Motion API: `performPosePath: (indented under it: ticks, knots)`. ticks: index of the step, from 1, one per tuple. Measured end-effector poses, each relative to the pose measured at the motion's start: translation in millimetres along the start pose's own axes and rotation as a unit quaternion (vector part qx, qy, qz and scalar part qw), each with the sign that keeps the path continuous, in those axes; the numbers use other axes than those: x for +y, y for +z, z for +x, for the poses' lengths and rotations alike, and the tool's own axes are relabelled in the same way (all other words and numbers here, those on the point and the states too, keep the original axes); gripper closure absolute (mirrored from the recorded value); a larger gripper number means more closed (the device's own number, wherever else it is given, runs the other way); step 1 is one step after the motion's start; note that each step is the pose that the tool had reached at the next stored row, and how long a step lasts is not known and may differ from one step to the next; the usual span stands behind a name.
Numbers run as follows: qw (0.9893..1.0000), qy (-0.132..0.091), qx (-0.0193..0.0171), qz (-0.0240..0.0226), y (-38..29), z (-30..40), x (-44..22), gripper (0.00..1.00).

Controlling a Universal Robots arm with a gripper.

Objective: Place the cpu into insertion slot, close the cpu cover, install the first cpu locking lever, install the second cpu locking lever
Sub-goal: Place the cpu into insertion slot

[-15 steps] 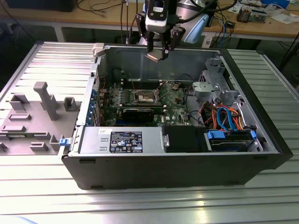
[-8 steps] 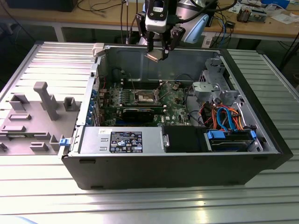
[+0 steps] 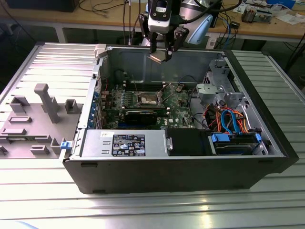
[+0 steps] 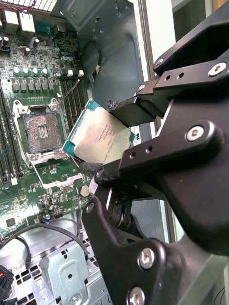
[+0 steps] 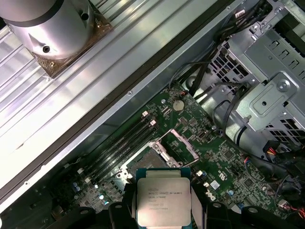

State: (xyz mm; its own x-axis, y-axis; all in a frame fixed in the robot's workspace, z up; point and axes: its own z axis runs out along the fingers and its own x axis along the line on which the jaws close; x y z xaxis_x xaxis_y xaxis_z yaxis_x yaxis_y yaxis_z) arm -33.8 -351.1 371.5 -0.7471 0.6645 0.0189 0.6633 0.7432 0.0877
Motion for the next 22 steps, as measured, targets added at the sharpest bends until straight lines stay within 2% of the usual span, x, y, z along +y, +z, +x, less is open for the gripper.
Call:
performPosePath:
  ticks: [13, 22]
  knots:
    - [1.0000, 0.002, -0.0002, 0.0000, 0.0, 0.0, 0.0, 0.46]
    - [0.9999, 0.016, -0.0014, -0.0003, 0.0, 0.0, 0.0, 0.46]
